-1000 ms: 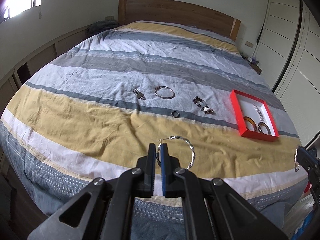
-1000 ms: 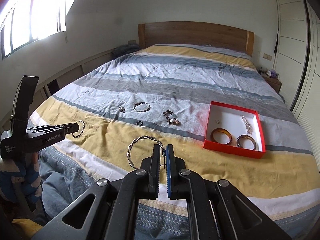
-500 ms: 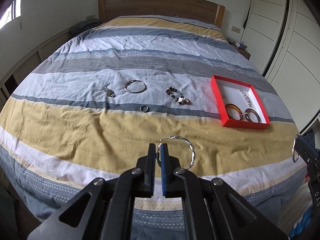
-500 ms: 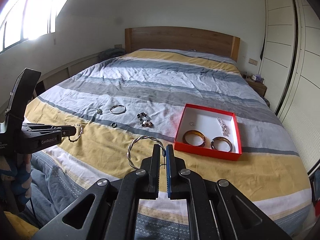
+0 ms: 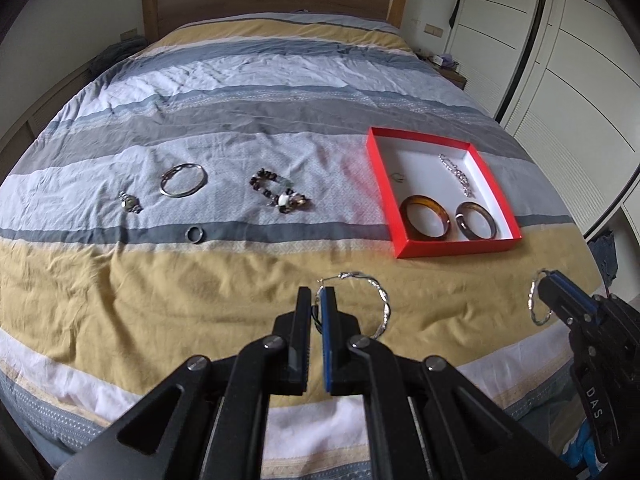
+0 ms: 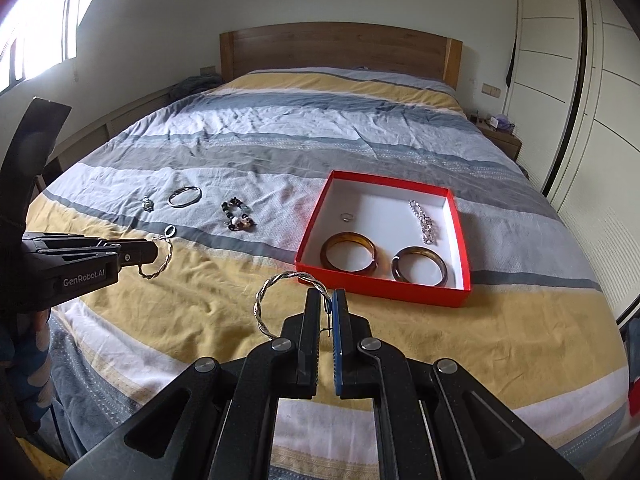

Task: Organize jewelry
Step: 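Carry the twisted hoop toward the red box with the right gripper while the left carries the small hoop, then lower both held hoops into the red box and open both grippers, then lift both open grippers out of the box toward the remaining jewelry, then grasp the dark brown beaded bracelet with the right gripper while the left grasps a small dark ring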

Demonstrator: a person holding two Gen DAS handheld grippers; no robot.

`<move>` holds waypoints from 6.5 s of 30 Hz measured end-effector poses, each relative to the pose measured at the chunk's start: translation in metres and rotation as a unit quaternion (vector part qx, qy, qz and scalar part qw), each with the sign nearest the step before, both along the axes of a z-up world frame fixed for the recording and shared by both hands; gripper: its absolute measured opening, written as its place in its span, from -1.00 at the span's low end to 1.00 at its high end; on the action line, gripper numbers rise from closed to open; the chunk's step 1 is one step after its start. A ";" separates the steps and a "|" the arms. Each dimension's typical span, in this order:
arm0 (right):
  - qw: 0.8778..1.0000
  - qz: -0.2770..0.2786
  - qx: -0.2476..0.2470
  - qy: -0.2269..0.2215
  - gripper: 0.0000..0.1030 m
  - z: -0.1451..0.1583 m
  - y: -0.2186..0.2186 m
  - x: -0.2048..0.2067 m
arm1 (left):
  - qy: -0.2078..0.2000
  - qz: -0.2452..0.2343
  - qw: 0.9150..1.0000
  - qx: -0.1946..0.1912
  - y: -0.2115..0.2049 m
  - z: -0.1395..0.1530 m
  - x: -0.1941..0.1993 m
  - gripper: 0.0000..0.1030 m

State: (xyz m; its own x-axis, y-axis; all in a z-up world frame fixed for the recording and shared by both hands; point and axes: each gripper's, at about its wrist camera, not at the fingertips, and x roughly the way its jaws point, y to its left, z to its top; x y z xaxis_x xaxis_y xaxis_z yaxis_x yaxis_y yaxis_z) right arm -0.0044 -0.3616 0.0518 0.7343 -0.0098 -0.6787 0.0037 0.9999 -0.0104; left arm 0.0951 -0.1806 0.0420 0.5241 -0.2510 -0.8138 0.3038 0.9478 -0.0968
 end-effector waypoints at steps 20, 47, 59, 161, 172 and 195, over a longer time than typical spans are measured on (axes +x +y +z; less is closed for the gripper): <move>0.997 -0.045 0.034 0.054 -0.89 -0.051 -0.124 0.163 | -0.015 -0.096 0.995 0.000 -0.137 -0.041 0.131 -0.92; 0.993 -0.032 -0.027 0.109 -0.58 -0.104 -0.140 0.206 | -0.040 -0.131 0.990 0.028 -0.177 -0.093 0.156 -0.89; 0.996 -0.054 0.012 0.070 -0.48 -0.074 -0.149 0.183 | -0.044 -0.143 0.989 0.007 -0.171 -0.078 0.142 -0.75; 0.991 0.097 -0.027 0.090 -0.05 -0.023 0.126 0.110 | 0.044 0.140 0.989 0.002 0.202 -0.050 0.042 -0.30; 0.989 0.094 0.015 0.116 -0.01 -0.063 0.114 0.205 | 0.037 0.063 0.997 -0.038 0.156 -0.076 0.102 -0.30; 0.980 0.115 0.063 0.153 -0.56 -0.123 0.122 0.266 | 0.024 0.007 0.999 -0.040 0.115 -0.114 0.147 -0.64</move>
State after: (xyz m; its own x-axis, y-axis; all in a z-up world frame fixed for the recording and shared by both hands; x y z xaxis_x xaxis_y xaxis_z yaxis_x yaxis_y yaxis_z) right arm 0.2617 -0.2400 -0.0714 0.4694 0.2299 -0.8525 -0.2054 0.9675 0.1478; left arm 0.2423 -0.0658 -0.0721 0.4883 -0.3088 -0.8162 0.2829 0.9408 -0.1866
